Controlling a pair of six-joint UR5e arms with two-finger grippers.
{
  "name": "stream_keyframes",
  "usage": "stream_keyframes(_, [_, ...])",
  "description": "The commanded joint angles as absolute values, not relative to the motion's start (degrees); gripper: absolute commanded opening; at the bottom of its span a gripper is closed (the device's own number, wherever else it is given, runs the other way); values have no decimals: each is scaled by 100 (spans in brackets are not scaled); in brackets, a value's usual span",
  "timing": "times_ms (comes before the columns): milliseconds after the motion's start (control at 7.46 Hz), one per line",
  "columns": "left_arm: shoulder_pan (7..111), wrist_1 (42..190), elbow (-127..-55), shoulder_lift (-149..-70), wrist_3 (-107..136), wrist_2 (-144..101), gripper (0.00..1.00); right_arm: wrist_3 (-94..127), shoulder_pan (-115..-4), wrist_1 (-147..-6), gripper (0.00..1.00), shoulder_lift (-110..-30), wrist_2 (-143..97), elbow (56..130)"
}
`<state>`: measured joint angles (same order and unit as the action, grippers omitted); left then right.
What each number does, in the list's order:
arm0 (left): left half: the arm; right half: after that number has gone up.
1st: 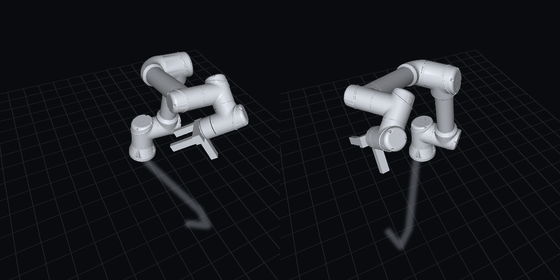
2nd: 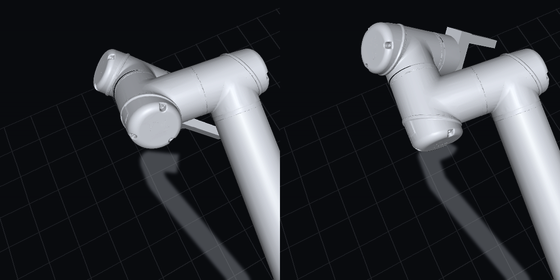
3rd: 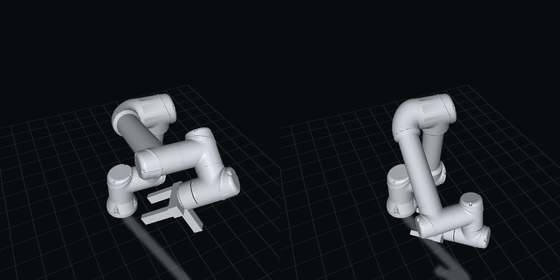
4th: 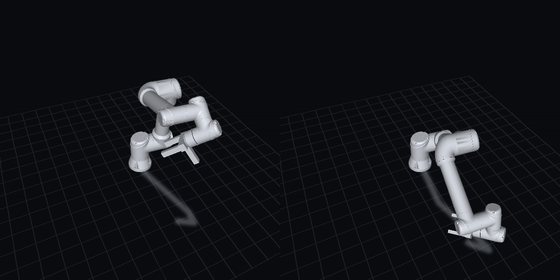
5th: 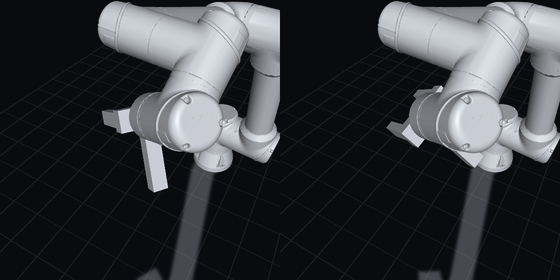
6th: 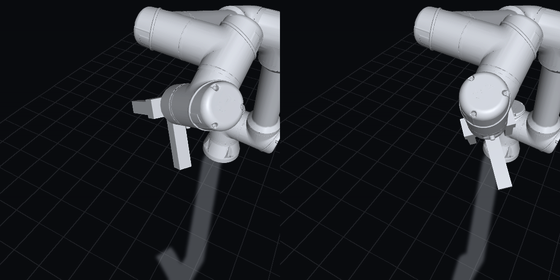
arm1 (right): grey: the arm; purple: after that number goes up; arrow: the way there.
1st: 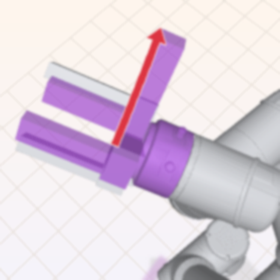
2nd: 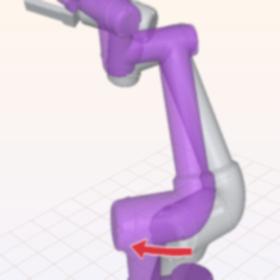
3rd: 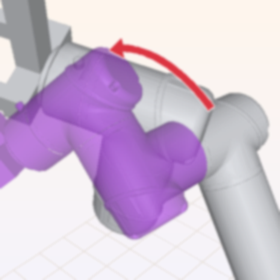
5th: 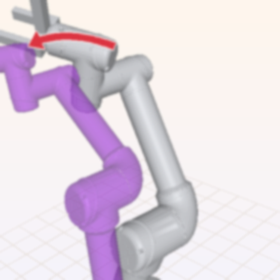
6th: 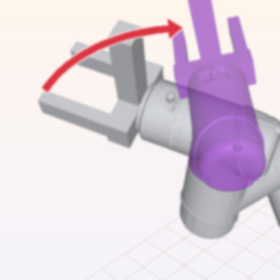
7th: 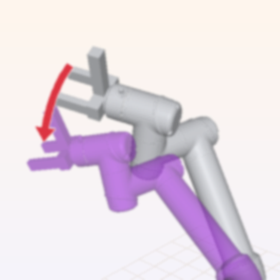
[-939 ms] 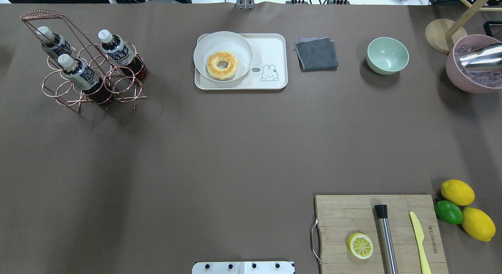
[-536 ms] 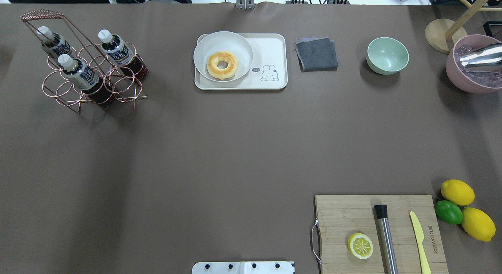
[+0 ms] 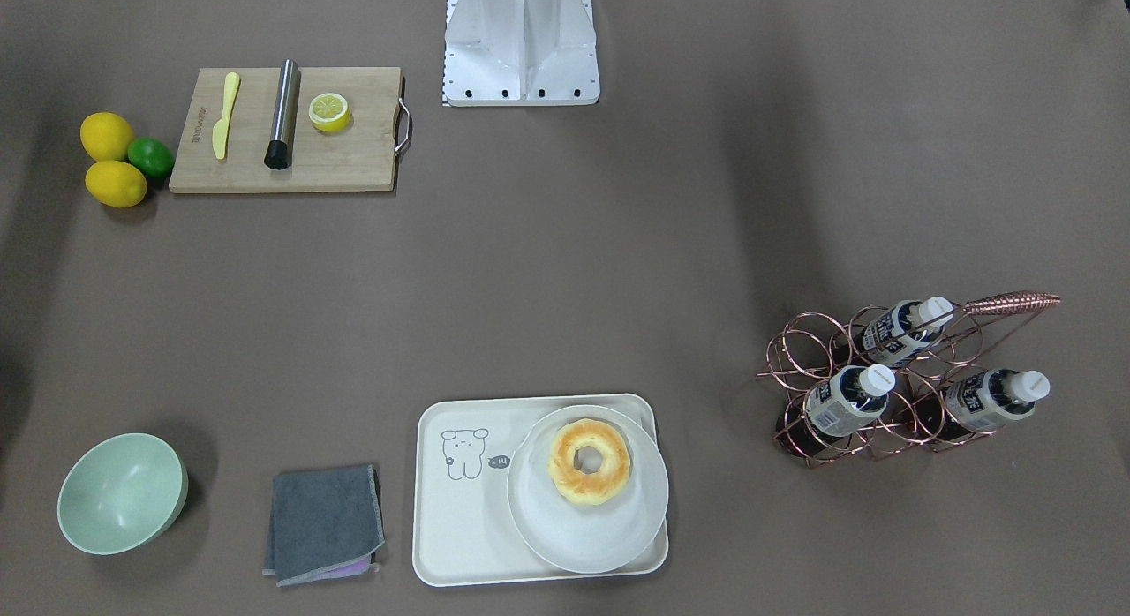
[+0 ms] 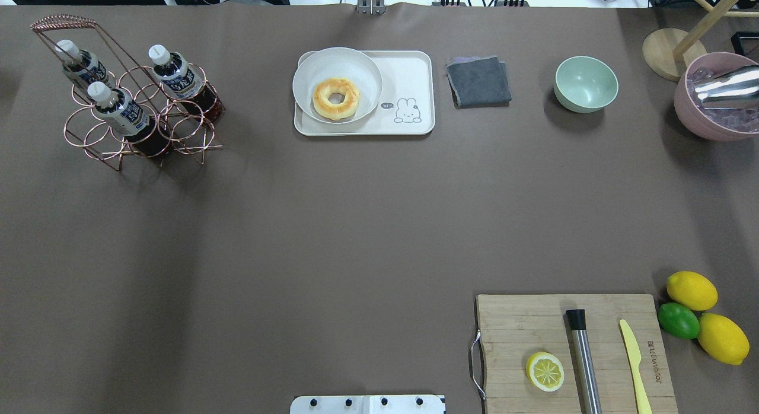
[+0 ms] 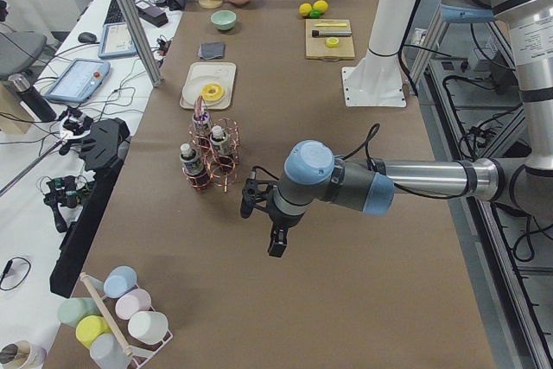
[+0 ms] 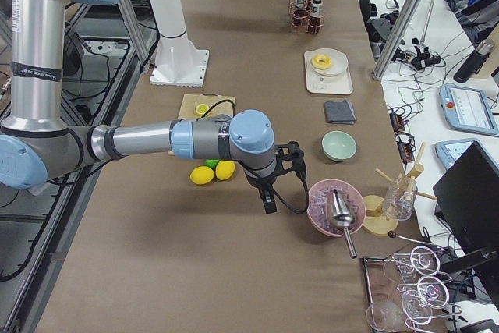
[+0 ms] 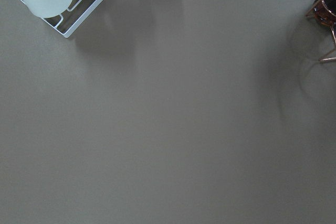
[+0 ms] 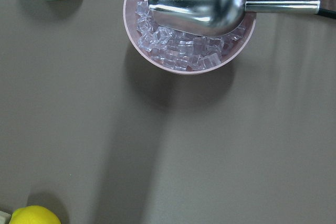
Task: Place tea on tray
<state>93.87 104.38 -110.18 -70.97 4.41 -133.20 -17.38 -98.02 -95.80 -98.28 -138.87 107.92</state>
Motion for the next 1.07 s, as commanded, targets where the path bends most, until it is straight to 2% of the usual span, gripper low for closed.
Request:
stream_keyframes(0, [9666,10424,-11083,-7189,413,-13437,91,-1731,-9800,-9571,100,-9826,-13887,10802])
stream_keyframes(134, [9807,10424,-11031,-7233,370,-14065,88,-1731,-9800,-9571,100,-9826,-13887,10810])
stream_keyframes(670, [9958,10415,-11056,-7312,387,-14168,93,-1731,-9800,-9571,100,-9826,-13896,10802])
stream_keyframes(804, [10062,10450,-11091,-7321,378,-14159,87,-1731,-9800,-9580,100,-9826,-13896,10802])
stream_keyframes(939, [10220,10415,-11144,-7260,387,-14281,97,-1731,-9800,-9580,100,-9826,-13896,10802])
